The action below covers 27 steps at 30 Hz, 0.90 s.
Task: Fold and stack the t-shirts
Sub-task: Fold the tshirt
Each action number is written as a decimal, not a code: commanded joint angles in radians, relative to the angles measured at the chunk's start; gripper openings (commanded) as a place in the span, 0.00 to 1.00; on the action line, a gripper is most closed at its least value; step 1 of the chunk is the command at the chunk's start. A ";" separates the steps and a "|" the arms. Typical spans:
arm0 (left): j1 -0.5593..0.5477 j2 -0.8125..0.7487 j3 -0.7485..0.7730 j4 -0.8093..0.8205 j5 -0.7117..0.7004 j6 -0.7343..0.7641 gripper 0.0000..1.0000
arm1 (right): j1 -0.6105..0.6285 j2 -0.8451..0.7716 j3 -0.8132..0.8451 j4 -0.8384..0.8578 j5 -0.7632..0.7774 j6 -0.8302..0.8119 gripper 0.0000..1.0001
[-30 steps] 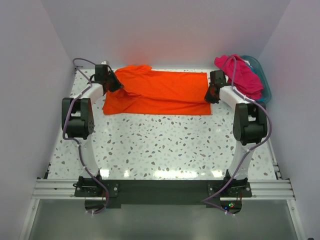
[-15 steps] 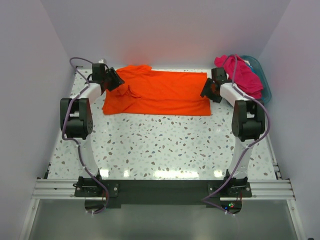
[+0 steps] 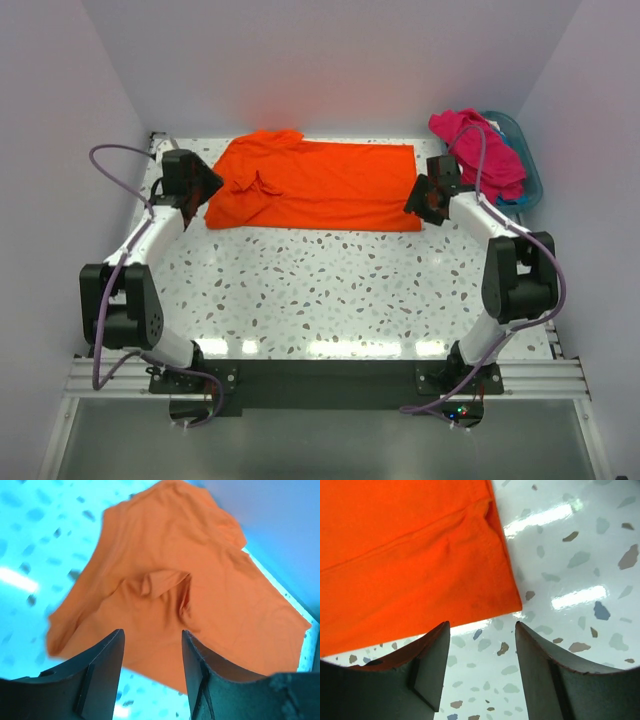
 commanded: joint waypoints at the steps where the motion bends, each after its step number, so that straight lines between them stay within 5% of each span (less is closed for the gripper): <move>1: -0.036 -0.110 -0.148 -0.051 -0.193 -0.101 0.53 | 0.038 -0.041 -0.057 0.062 -0.021 0.024 0.57; 9: -0.037 -0.087 -0.284 -0.025 -0.206 -0.117 0.49 | 0.042 -0.017 -0.113 0.096 -0.049 0.038 0.50; 27: -0.008 0.112 -0.168 0.018 -0.261 -0.055 0.49 | 0.028 0.066 -0.091 0.113 -0.070 0.052 0.52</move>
